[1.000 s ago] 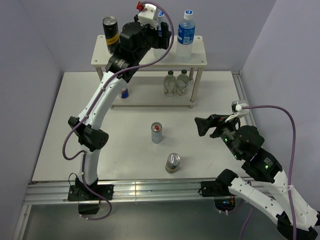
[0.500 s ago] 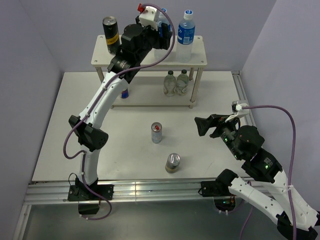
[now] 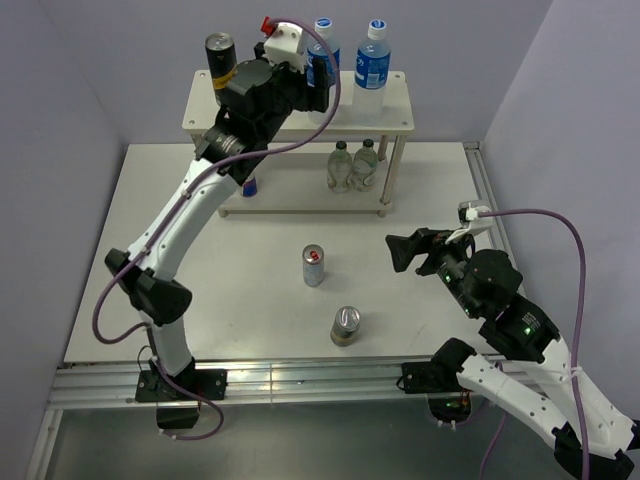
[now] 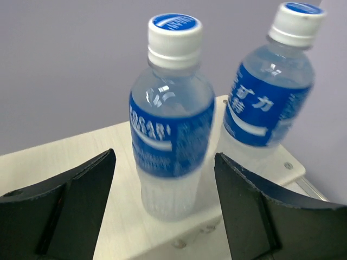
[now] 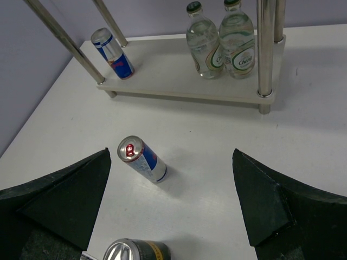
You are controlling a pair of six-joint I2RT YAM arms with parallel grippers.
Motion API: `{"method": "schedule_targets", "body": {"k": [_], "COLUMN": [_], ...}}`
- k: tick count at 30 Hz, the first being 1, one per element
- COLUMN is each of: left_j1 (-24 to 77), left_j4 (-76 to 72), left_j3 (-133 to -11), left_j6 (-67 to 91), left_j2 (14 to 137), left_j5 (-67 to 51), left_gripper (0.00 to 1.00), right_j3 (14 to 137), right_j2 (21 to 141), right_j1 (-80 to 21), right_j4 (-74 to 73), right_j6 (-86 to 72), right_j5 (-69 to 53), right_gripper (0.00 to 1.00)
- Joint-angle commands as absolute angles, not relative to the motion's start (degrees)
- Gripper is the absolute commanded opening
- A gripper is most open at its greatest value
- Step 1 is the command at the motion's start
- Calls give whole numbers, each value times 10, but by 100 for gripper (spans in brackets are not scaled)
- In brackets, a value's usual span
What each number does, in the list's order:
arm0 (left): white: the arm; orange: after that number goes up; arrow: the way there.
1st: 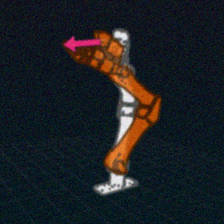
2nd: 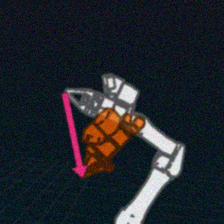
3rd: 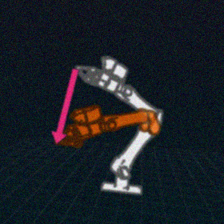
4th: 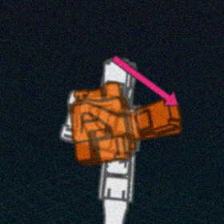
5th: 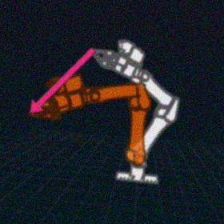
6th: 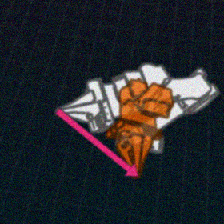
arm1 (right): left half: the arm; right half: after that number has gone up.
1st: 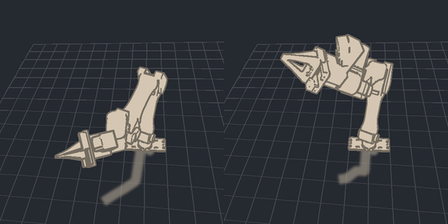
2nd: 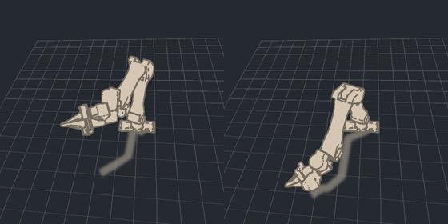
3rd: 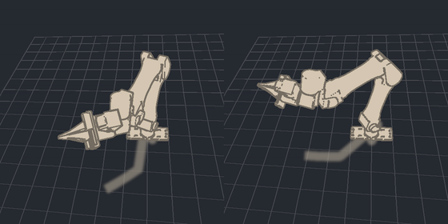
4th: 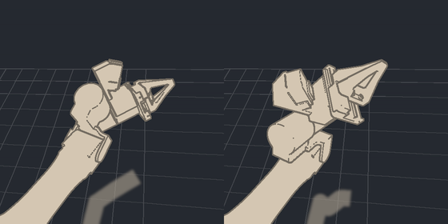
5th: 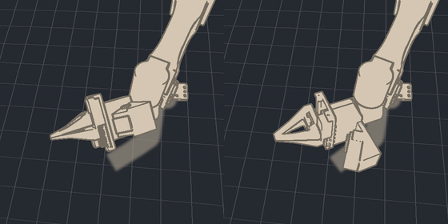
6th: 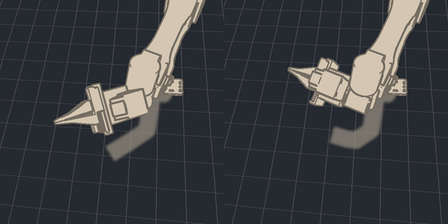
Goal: Place and organize the beverage onto the shelf
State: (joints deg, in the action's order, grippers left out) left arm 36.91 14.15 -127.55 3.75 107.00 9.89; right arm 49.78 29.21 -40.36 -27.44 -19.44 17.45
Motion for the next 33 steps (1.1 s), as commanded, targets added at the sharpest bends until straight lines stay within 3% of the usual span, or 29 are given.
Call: {"method": "schedule_targets", "body": {"k": [1,4,5,6,12,18,24,33], "left_j1": [404,427,431,443,561,761,899,927], "left_j4": [109,123,135,150,82,55,77,-75], "left_j3": [-1220,-1173,-1158,-1136,-734,-516,-424,-318], "left_j6": [6,6,24,37,120,214,303,324], "left_j2": [981,929,900,882,682,570,554,619], "left_j5": [149,185,206,214,267,314,381,391], "left_gripper": [80,82,91,92,98,99,99,99], "right_j3": [497,498,497,497,500,500,502,504], "right_j2": [301,305,306,306,307,312,309,314], "right_j1": [-408,-408,-409,-409,-409,-410,-410,-409], "right_j4": [-248,-250,-250,-250,-251,-255,-257,-259], "right_j6": [-197,-196,-196,-197,-196,-197,-198,-198], "right_j5": [171,171,171,171,176,182,198,203], "right_gripper": [100,100,100,100,100,100,100,100]}}
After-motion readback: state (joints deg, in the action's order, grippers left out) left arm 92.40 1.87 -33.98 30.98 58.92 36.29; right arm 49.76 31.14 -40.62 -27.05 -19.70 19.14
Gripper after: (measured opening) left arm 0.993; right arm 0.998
